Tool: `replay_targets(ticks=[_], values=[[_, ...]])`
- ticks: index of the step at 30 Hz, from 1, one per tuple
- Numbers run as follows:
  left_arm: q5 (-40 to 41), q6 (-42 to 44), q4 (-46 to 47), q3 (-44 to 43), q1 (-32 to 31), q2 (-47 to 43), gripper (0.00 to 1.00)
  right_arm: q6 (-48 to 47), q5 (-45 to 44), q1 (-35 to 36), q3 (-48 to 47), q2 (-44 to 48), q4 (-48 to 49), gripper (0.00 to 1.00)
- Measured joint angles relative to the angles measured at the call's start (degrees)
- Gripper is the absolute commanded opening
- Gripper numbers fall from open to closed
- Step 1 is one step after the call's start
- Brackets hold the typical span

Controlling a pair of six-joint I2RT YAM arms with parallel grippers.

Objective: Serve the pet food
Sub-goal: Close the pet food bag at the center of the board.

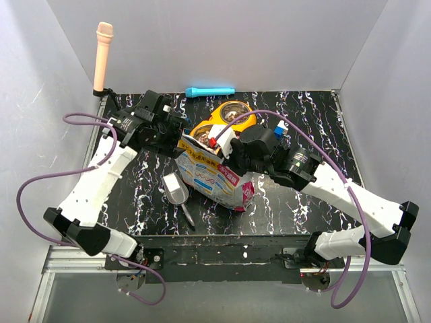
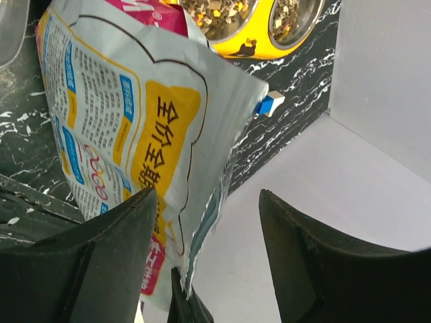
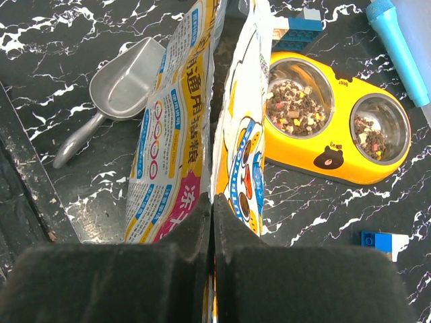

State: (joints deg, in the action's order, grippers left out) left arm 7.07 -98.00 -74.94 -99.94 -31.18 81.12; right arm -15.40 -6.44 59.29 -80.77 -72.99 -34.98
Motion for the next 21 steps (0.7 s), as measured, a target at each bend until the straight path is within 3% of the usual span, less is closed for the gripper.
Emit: replay_targets(ticks=[5, 8, 9, 12, 13, 17, 21], values=[[-0.42, 3.13, 1.9, 1.68, 1.38, 1.66, 0.45, -0.39, -0.04, 0.07, 0.0, 0.02, -0.2, 0.01], [-0.68, 5.07, 3.17, 2.6, 1.92, 2.38, 0.12, -0.5, -0.04, 0.07, -0.02, 0.02, -0.35, 0.03], [-0.81, 5.79, 3.56, 2.6, 2.08, 2.62, 0.01, -0.44, -0.04, 0.09, -0.02, 0.02, -0.46, 0.08], [-1.73, 8.24, 4.0, 2.62, 2.51, 2.97, 0.0, 0.5, -0.26, 0.09, -0.63, -0.37, -1.14, 0.4], [-1.73, 8.66, 4.07, 2.62, 2.58, 2.97, 0.0, 1.33, -0.28, 0.04, -1.6, -0.92, -2.01, 0.58], [-2.54, 9.09, 3.19, 2.12, 2.73, 3.23, 0.0, 3.91, 0.59, 0.07, -7.43, -4.94, -3.85, 0.62], [-2.78, 11.34, 1.42, -0.52, 2.84, 5.03, 0.0, 5.18, 1.03, 0.09, -13.62, -11.23, -4.15, 0.55]])
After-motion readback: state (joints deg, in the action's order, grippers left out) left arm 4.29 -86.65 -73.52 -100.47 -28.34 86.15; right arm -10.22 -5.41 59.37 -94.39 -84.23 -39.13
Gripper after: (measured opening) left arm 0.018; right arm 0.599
